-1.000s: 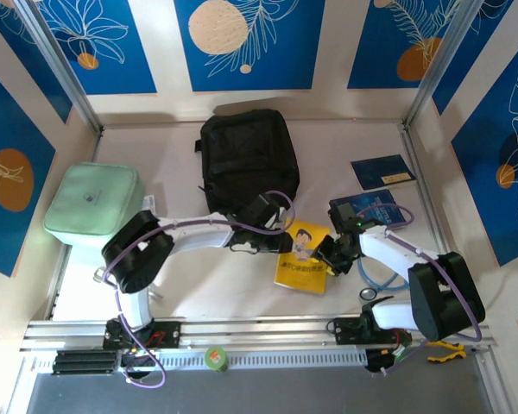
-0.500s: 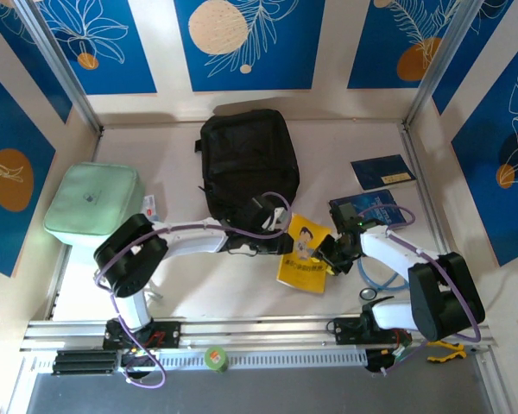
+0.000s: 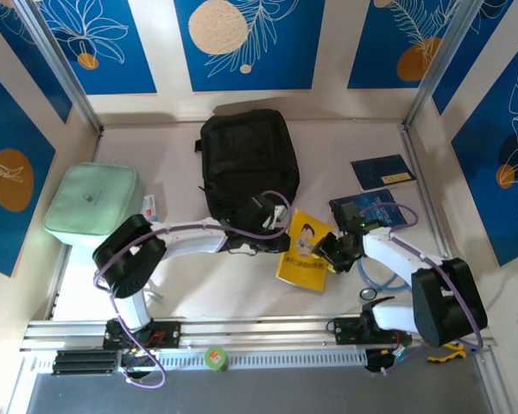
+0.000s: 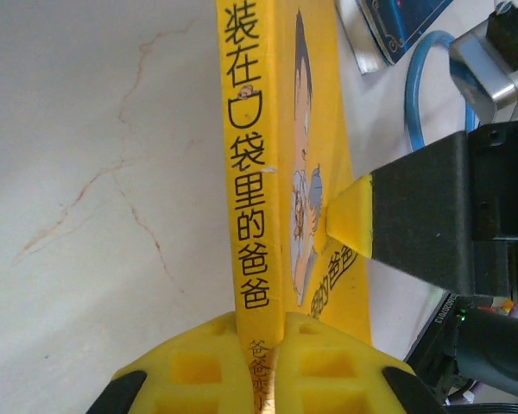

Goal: Pack the student bag
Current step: Pick up the book at the center of the table, then pass the book.

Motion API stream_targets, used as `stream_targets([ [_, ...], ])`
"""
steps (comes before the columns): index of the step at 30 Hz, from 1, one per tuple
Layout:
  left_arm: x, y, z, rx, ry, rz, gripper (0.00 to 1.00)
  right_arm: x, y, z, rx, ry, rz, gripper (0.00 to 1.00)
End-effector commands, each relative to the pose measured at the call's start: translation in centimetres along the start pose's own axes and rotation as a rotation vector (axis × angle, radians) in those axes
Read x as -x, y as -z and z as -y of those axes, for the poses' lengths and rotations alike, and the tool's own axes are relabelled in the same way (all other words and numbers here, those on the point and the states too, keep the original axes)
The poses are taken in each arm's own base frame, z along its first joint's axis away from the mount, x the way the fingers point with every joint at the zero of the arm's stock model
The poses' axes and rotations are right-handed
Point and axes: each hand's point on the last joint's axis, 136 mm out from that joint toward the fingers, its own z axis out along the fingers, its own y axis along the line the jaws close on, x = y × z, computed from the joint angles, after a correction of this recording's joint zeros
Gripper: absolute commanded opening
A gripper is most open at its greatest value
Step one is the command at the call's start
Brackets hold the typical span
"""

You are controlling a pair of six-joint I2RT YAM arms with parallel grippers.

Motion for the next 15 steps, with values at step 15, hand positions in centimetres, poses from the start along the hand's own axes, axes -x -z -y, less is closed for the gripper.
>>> stream_targets([
  [15,17.8,15.2,0.6,-0.046,0.256,0.577,0.00,3.1,10.1,-13.5,0.738,0.080,0.034,0.86],
])
